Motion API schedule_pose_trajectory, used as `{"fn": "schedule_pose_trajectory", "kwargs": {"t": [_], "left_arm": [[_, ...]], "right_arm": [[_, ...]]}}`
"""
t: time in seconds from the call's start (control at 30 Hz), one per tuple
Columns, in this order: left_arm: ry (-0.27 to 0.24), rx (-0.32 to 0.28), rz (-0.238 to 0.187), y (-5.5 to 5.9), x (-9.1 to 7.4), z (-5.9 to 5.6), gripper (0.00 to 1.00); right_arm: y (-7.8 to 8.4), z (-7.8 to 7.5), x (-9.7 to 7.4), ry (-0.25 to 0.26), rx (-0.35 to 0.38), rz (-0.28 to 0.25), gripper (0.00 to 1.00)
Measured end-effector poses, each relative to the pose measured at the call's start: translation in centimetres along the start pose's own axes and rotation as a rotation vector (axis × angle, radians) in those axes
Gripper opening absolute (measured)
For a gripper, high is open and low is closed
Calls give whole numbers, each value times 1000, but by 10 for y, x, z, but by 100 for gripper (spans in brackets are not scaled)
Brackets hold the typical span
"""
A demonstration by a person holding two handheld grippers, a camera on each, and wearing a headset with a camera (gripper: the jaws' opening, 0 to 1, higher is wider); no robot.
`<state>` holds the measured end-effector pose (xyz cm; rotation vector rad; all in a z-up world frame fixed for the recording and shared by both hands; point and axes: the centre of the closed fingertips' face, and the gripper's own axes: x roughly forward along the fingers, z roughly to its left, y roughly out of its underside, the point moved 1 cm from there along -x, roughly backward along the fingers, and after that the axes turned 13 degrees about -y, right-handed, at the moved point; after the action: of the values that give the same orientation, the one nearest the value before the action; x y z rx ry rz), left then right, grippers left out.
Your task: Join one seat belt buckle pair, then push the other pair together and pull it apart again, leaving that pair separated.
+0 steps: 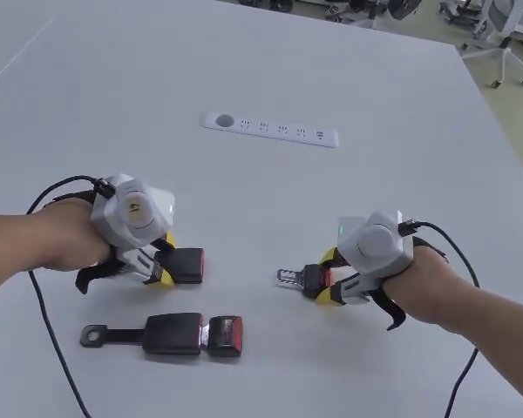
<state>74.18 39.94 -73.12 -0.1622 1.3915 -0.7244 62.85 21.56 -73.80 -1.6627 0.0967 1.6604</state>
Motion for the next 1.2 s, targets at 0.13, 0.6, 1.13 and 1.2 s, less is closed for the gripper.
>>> {"fn": "schedule_pose_trajectory", "kwargs": {"t": [0.13, 0.6, 1.13, 1.2], "left_arm": [[3, 1, 2, 0, 0, 0, 33], [-14, -27, -12, -3, -4, 1, 36], [-237, -189, -142, -1, -69, -15, 65], [-251, -219, -145, 5, -79, -22, 71]], "right_arm": [[0, -1, 0, -1, 2, 1, 34], [-12, 6, -11, 71, 50, -50, 49], [-33, 67, -26, 180, 188, -273, 68], [-29, 75, -25, 191, 206, -285, 71]]}}
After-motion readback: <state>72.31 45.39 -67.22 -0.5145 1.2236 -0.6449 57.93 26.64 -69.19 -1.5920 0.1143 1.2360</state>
